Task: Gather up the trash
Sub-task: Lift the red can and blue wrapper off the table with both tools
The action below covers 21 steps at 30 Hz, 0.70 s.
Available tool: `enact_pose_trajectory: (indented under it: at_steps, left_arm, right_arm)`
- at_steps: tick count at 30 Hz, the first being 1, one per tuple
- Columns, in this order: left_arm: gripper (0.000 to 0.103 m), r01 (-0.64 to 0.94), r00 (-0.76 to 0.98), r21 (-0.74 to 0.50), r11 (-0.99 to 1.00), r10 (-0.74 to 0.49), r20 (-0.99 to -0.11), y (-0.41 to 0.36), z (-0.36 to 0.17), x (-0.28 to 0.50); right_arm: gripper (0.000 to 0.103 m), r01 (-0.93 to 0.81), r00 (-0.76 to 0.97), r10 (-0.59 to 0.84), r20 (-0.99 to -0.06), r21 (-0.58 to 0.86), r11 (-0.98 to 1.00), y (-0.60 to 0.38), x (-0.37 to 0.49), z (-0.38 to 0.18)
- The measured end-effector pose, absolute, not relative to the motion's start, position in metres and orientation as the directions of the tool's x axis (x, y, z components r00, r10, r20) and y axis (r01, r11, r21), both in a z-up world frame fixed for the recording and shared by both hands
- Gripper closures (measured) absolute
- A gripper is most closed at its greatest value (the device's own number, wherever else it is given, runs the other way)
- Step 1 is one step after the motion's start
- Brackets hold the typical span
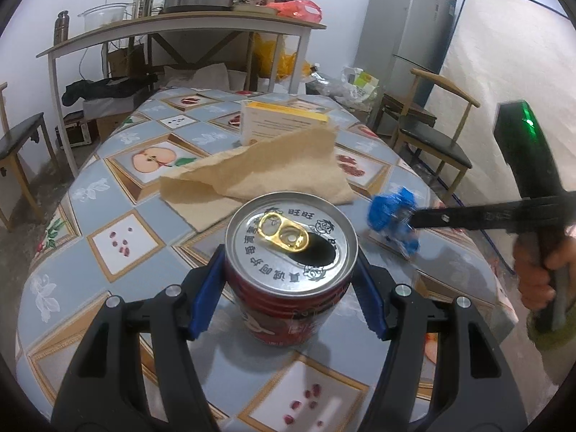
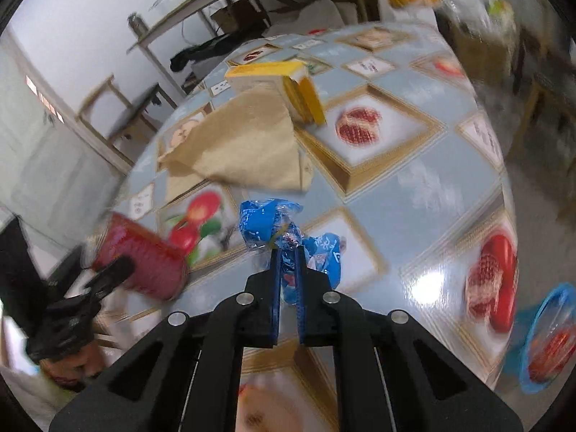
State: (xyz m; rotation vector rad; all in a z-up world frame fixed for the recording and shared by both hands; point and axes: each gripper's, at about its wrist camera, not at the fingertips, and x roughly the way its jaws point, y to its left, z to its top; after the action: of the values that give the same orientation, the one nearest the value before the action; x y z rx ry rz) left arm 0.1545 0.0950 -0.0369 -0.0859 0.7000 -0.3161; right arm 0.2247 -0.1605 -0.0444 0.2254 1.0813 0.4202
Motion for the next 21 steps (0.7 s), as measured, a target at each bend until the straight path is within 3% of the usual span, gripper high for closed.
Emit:
enact_pose_trajectory:
  at_steps: [4,11,14,16,21]
  left_arm:
    - [0.04,0.279,0.704,-0.208,0.937,-0.347,-0.62,0.088,-0.037,0.146]
    - [0.04,0.303,0.707,-0.162,0.939,-0.335,-0.622,0.073,-0.037,0.135]
    - [0.04,0.297,0.705,-0.17,0.94,-0.336,-0.624,0.073,-0.036,0.134]
    - [0.04,0.293,0.705,-0.176,0.94,-0.336,-0.624,0.074,-0.036,0.134]
    - [0.04,0.292,0.707,-0.167,0.942,-0.33,-0.625,0.073,-0.036,0.133]
  right_arm:
    - [0.095,-0.146,0.388,0.493,-0.779,0.476,0.867,-0.185,0.189,-0.044]
    - [0.091,-0.13,0.392,0.41,-0.824,0.391,0.911,-0.183,0.155,-0.056]
    - [0.078,-0.132,0.407,0.423,-0.81,0.406,0.904,-0.186,0.151,-0.055]
    - [0.054,-0.134,0.44,0.409,-0.8,0.392,0.91,-0.188,0.147,-0.053]
    - [0.051,-0.159,0.484,0.332,-0.809,0.292,0.943,-0.179,0.149,-0.054]
